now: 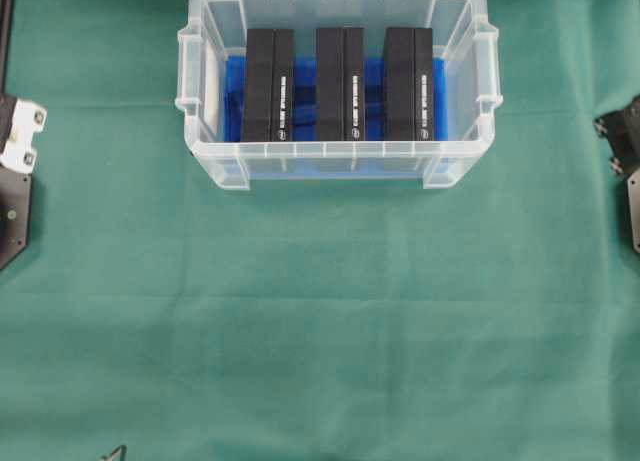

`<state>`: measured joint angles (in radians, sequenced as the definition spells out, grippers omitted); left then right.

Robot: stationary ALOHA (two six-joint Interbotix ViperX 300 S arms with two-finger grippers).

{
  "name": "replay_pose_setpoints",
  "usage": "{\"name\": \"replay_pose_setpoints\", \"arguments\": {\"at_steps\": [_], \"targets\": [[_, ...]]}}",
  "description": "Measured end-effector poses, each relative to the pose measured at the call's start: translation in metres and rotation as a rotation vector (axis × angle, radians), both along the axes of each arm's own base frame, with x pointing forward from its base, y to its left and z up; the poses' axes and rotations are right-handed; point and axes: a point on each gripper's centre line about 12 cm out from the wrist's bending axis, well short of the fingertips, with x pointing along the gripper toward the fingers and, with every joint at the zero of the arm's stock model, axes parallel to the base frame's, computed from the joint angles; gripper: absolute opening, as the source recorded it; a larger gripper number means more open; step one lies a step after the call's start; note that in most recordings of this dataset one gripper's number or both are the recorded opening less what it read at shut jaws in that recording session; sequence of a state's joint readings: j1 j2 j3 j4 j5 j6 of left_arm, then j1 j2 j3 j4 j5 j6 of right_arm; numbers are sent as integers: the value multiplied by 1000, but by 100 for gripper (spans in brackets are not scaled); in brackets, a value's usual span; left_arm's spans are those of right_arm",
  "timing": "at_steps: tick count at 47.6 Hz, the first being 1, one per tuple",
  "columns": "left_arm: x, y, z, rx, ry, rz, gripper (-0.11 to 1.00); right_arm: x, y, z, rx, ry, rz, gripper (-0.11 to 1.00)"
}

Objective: Take the box out of the case with both arms.
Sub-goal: 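Move both open grippers above the case toward the black boxes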

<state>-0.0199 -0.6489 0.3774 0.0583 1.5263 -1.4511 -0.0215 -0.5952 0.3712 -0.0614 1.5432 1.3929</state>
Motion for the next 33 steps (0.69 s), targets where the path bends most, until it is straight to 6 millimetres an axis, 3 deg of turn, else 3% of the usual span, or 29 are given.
{"name": "replay_pose_setpoints", "arguments": {"at_steps": [20,33], "targets": [[-2,59,2,89,32,28,1,-11,-74,-3,-111,71,-30,0],[2,86,5,136,7,15,1,-12,-96,-4,-128,81,-42,0]]}}
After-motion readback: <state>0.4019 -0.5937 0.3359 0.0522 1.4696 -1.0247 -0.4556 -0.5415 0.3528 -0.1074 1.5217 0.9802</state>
